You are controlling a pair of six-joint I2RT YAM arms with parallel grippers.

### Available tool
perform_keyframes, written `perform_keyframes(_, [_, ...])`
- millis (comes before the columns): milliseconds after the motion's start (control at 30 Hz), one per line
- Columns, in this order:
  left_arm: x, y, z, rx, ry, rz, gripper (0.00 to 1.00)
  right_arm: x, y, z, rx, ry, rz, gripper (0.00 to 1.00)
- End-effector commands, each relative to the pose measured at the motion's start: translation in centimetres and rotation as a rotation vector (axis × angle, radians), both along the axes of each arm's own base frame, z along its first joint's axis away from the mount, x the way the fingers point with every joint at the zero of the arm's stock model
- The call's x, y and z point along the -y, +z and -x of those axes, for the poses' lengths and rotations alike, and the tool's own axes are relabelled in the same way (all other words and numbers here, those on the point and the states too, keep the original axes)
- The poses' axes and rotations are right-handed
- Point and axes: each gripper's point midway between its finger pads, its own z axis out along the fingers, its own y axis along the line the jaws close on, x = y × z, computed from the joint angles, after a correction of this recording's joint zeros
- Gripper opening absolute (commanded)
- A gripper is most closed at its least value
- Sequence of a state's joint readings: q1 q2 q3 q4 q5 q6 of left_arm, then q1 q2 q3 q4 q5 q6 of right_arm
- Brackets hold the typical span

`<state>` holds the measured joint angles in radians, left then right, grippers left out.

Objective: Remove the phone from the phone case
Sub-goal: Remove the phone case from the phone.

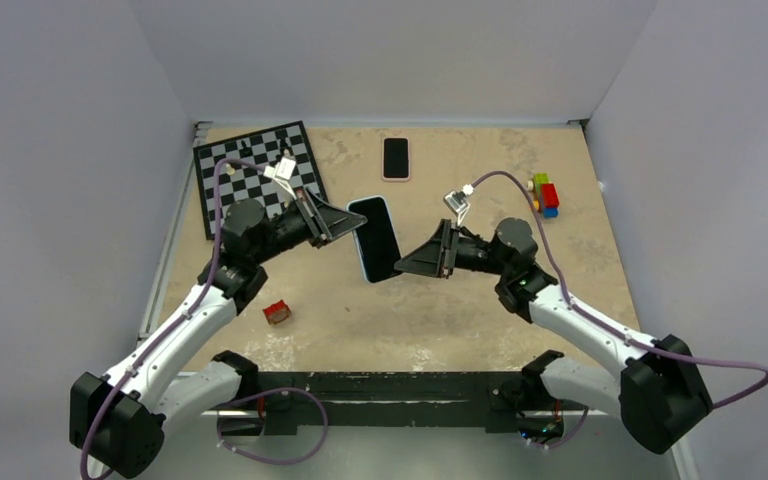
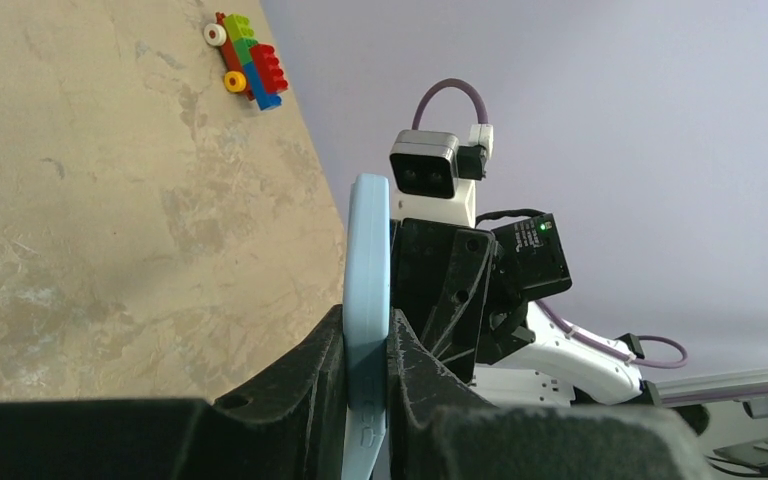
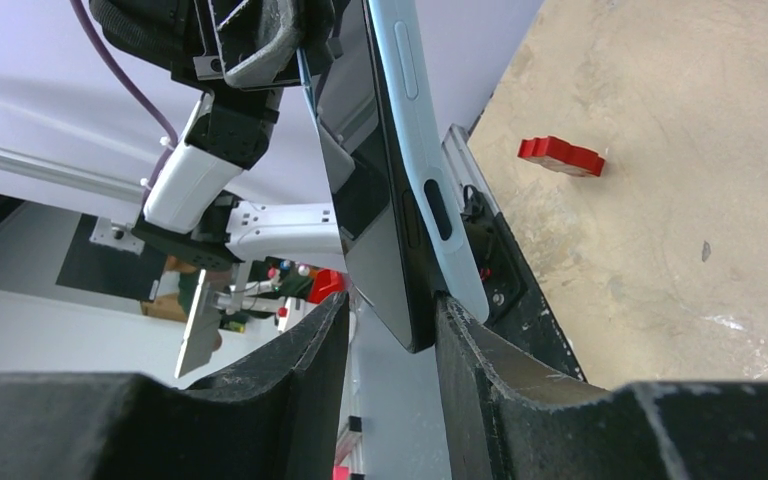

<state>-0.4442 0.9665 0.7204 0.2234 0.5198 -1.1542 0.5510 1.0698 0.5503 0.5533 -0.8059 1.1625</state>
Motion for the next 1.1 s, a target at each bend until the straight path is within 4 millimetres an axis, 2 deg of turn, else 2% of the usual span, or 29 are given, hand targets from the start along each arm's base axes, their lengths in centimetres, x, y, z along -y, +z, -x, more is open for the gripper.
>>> perform_keyframes(0, [0.4,2.4,1.3,0.044,-0.054,0.087,0.0,-0.7,3.4,-0.5,0.115,-0.004,-0.103,0.41])
perform_keyframes(200, [0.8,2.2,1.9,0.042,-0.096,0.102,0.0,-1.2,4.9,-1.7,0.201,-0.023,-0.174,0.4])
perform_keyframes(300, [1.1,1.9,2.3,0.042,-0.124,0.107,0.0,-1.6,5.2,-2.4,0.217,-0.025,-0.189,0.35])
perform_keyframes(400, [1.2,1.8,2.6,0.056,-0.15,0.101,0.0,-1.9,5.9,-2.5,0.227,-0.006,-0.22,0.21])
perform_keyframes(500, [1.3,1.7,3.0,0.103,-0.175,0.07,0.02,-2.0,6.1,-2.3,0.207,0.014,-0.24,0.0])
perform_keyframes(633, [1.2,1.1,3.4,0.192,-0.202,0.018,0.39,-1.8,6.3,-1.6,0.155,0.051,-0.267,0.0])
perform_keyframes(733, [1.0,1.4,4.1,0.303,-0.216,0.013,0.58,-1.4,7.1,-0.7,0.132,0.082,-0.304,0.0])
perform_keyframes(767, [1.0,1.5,4.3,0.342,-0.224,0.009,0.63,-1.3,7.5,-0.5,0.128,0.091,-0.315,0.0])
perform_keyframes(967, [0.8,1.0,6.6,0.491,-0.302,-0.002,0.7,-0.9,8.3,0.5,0.112,0.108,-0.32,0.0])
perform_keyframes(1067, [0.6,0.4,7.3,0.548,-0.321,-0.029,0.85,-0.7,8.5,0.8,0.104,0.113,-0.32,0.0])
